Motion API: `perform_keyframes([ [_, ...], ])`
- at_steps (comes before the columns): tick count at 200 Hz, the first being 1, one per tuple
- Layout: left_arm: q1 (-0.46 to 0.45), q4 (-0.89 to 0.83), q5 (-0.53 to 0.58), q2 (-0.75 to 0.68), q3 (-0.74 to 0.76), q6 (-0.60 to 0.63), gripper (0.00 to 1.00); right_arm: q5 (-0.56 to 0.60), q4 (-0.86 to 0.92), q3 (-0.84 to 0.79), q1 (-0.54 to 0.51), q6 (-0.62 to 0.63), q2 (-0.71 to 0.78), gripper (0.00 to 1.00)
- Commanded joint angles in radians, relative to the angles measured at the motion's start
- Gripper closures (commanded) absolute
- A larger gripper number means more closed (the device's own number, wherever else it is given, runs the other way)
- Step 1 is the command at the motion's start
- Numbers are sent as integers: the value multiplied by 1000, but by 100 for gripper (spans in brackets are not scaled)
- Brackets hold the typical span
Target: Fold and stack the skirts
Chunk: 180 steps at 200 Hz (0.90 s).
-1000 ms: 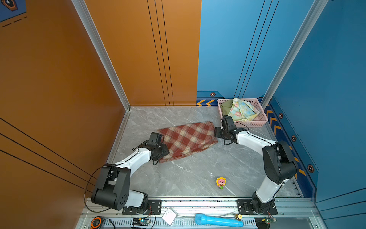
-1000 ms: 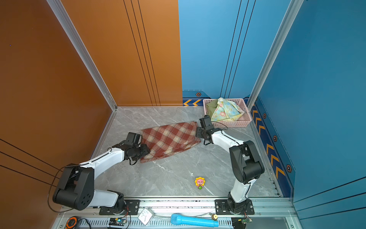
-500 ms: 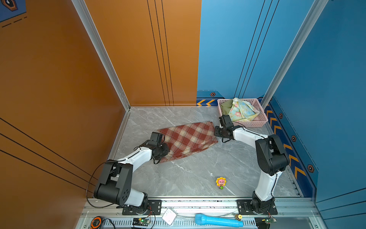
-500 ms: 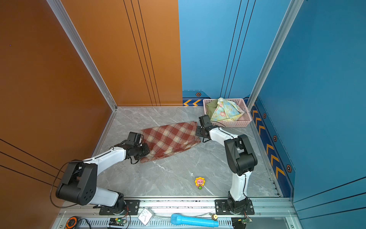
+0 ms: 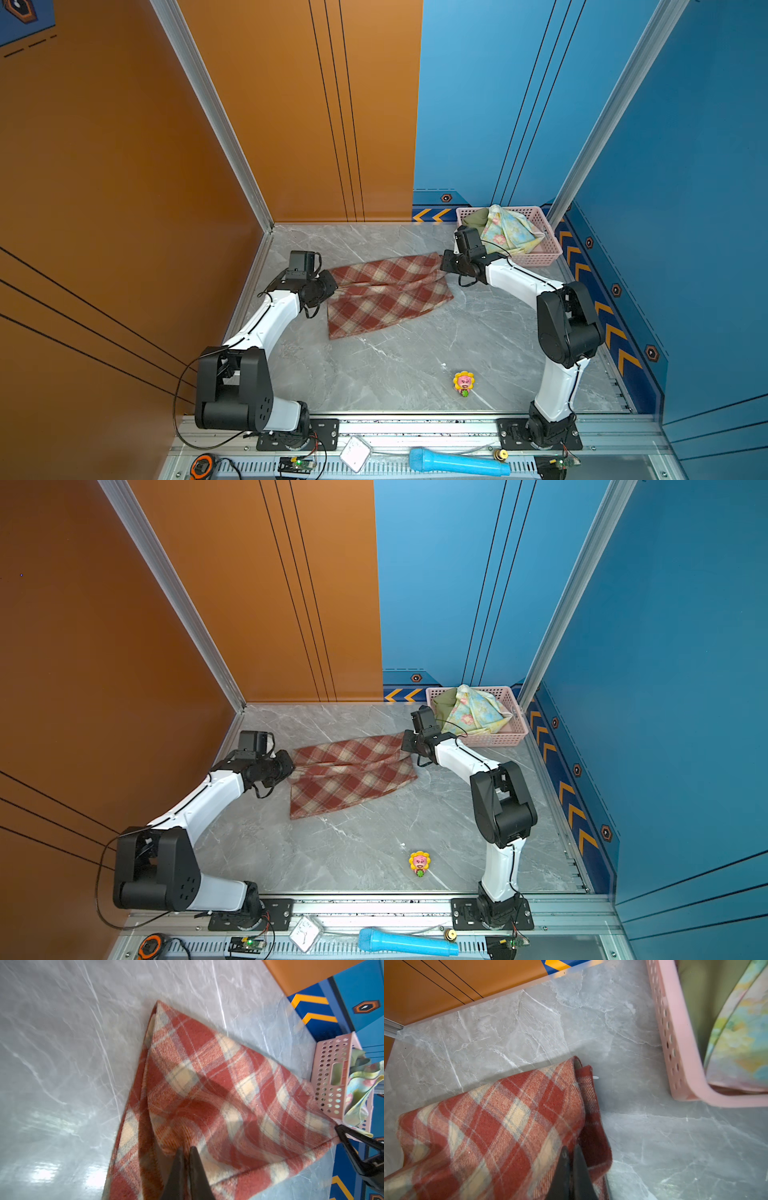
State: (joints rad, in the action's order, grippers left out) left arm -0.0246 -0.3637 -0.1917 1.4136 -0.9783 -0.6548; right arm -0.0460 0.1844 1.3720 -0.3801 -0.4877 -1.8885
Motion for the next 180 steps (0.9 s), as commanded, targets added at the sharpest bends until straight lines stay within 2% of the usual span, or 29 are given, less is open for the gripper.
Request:
perform_keyframes([
  [1, 28, -90, -4, -41, -38, 53, 100, 47, 66, 20, -19, 4, 86, 100],
  [59, 38, -104, 4, -113, 117, 49, 100, 133, 41, -185, -103, -45, 232, 100],
  [91, 37, -102, 21, -101, 196, 25, 100, 156, 31, -301, -131, -74, 236, 100],
  [110, 46, -103, 29, -77, 221, 12, 87, 141, 23, -357, -135, -84, 239, 100],
  [121, 46, -104, 31, -68, 226, 3, 65, 122, 30, -371, -135, -82, 240, 87],
  [133, 43, -104, 41, -65, 222, -4, 53, 110, 40, -378, -136, -78, 250, 69],
  [144, 41, -103, 50, -68, 216, -11, 47, 112, 46, -383, -138, -73, 265, 55],
  [159, 34, -108, 61, -72, 203, -15, 37, 124, 48, -382, -137, -65, 280, 41],
  [180, 17, -109, 69, -74, 190, -18, 36, 113, 55, -366, -125, -62, 281, 36],
])
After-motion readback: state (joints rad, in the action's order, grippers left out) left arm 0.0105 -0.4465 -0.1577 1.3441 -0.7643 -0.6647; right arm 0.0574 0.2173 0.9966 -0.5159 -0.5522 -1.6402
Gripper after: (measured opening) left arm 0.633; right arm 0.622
